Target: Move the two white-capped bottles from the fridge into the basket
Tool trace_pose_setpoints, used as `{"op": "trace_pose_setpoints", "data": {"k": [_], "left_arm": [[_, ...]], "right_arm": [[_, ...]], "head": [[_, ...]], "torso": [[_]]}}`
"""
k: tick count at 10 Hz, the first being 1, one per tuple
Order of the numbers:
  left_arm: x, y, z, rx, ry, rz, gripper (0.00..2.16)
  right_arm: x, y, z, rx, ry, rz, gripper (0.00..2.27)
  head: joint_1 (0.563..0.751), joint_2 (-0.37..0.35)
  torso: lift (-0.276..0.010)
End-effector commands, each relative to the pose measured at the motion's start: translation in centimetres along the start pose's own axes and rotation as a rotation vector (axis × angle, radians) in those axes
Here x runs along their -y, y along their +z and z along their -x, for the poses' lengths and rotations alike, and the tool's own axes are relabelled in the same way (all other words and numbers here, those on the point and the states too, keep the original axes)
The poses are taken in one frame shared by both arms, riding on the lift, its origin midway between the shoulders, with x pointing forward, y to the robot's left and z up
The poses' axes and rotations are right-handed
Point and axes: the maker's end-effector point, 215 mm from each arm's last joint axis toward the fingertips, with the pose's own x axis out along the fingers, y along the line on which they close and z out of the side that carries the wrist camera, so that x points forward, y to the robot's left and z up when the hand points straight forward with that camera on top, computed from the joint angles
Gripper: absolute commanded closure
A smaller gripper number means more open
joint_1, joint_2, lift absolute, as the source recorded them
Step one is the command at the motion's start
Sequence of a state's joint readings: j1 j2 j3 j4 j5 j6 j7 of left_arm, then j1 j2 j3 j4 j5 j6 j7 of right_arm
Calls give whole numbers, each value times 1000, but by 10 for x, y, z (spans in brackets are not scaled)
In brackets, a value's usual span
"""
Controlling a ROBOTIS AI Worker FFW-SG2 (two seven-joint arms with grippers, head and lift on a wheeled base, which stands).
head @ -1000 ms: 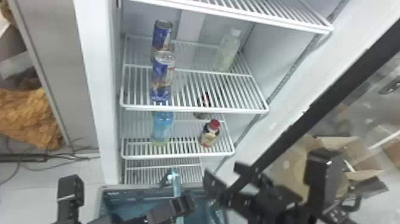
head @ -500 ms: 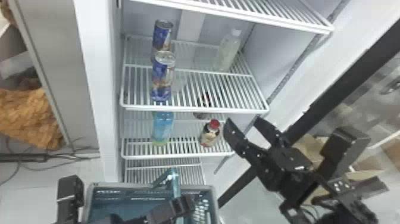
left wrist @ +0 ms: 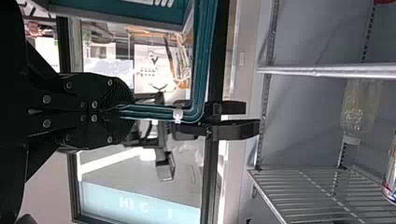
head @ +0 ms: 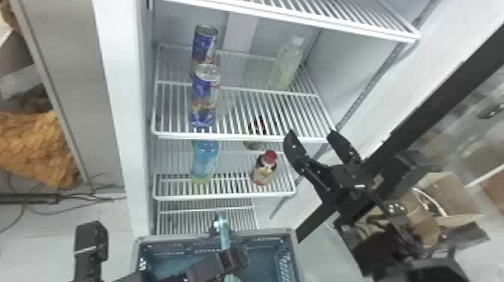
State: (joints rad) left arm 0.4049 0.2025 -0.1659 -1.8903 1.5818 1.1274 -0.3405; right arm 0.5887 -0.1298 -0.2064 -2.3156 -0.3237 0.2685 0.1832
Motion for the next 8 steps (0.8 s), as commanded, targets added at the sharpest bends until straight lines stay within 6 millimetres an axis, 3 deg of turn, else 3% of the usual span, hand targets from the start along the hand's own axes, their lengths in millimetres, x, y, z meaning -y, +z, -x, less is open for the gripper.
{"op": "trace_pose_setpoints", "data": {"k": [1,8], "left_arm": [[1,-1,-1,-2,-3,1,1187],[2,-5,-4,-13,-10,6,1185]], "right_arm": [[6,1,-21,51,-1,8,91],[44,-1,-92,144,-45,67,88]], "head": [[695,-350],[695,-350]], "torso": [[0],[0]]}}
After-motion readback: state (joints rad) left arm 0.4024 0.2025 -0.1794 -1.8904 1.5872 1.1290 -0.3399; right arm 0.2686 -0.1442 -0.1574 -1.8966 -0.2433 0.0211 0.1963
